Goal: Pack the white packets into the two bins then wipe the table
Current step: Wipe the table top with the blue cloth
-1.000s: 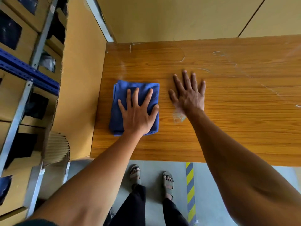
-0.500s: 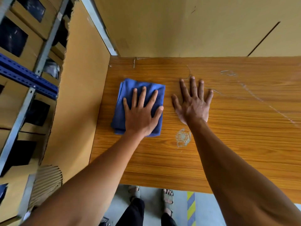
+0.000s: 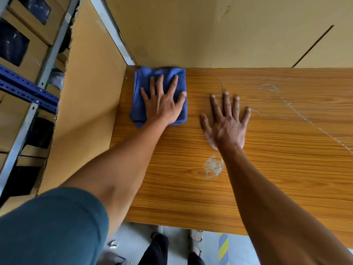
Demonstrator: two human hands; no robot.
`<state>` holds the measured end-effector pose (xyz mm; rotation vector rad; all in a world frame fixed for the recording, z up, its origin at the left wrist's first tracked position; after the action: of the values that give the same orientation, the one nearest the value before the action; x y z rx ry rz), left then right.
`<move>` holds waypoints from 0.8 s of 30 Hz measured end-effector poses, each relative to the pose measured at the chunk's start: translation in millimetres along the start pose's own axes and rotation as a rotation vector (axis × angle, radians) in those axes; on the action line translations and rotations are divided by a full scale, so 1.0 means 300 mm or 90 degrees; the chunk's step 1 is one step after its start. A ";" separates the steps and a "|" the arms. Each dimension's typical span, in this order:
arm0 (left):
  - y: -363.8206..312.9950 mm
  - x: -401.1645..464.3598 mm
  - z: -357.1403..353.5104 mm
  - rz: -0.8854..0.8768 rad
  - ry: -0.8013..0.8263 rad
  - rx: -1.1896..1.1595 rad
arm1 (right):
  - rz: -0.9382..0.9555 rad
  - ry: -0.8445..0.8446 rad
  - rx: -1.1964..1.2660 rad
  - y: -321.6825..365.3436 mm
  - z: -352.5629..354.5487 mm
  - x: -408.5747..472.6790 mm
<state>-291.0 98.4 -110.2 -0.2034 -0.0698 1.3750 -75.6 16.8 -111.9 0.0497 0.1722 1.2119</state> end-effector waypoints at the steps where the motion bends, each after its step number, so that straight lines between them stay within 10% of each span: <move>1: -0.013 -0.054 -0.007 -0.015 -0.007 0.006 | 0.001 0.001 0.001 -0.002 0.001 -0.001; 24: -0.081 -0.281 -0.044 -0.052 -0.021 0.030 | -0.003 0.003 -0.011 0.003 0.005 0.000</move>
<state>-282.0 10.1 -112.8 -0.1362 -0.0722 1.2967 -76.2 17.3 -110.2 0.0318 0.1659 1.2087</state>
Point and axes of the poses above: each hand's wrist, its own x-axis towards the middle knuckle, its own z-axis out of the back of the hand, y = z × x, the point moved 6 cm from there along x, towards the middle knuckle, and after that the axes turned 15 degrees about -z, right-handed, at the moved point
